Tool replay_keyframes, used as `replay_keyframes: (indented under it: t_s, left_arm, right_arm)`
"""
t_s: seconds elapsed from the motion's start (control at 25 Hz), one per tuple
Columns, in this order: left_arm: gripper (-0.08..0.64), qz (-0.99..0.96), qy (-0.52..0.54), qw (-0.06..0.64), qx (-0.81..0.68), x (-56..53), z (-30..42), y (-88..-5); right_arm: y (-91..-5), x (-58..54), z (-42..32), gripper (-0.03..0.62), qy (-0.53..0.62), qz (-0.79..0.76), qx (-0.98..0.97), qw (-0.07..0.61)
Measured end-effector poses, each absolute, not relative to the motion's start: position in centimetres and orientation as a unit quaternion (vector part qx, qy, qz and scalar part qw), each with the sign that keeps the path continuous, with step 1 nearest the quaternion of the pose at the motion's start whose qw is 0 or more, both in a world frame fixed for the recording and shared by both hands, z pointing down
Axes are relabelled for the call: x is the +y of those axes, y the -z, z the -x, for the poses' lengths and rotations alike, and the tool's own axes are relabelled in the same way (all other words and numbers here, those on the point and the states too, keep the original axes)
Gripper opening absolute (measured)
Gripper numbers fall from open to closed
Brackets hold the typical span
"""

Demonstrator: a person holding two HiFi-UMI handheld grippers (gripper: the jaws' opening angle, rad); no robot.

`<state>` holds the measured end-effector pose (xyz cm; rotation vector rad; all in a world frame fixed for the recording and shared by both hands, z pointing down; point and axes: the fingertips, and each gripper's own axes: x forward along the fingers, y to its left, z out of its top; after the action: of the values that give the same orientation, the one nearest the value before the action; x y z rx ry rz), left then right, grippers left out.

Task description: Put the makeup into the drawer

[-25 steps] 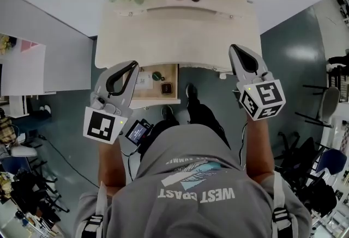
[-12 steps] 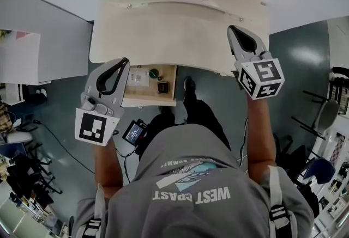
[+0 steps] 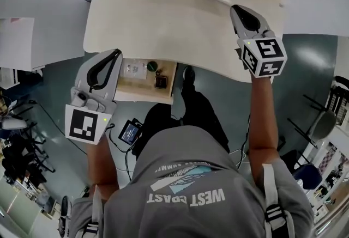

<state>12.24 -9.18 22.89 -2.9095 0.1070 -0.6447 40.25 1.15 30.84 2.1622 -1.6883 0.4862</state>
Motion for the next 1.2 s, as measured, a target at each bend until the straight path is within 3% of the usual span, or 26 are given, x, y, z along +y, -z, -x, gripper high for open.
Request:
replay_keyframes:
  t_s: [0.56,0.96,1.12,1.2]
  left_arm:
    - [0.002,0.965,0.252,0.057,0.052,-11.6,-14.9,-28.8]
    - [0.002,0.962,0.265,0.032,0.062,-13.7,-15.2,-31.6]
    - [0.002,0.962,0.262,0.027,0.07,-13.5,-14.4,-32.7]
    - [0.002,0.963,0.26,0.027,0.07,-13.9,-13.8,-32.5]
  right_arm:
    - [-41.6,-6.1,-48.1,0.085,-0.216,-0.737,-0.597,0.231]
    - [-46.4,-9.8,-50.8,0.275,-0.271,-0.717,-0.575,0.285]
    - [-47.6,-10.0,-50.1,0.267,-0.288,-0.713,-0.581,0.265]
    - [-47.3,-10.5,-49.3,0.23,-0.291,-0.71,-0.587,0.259]
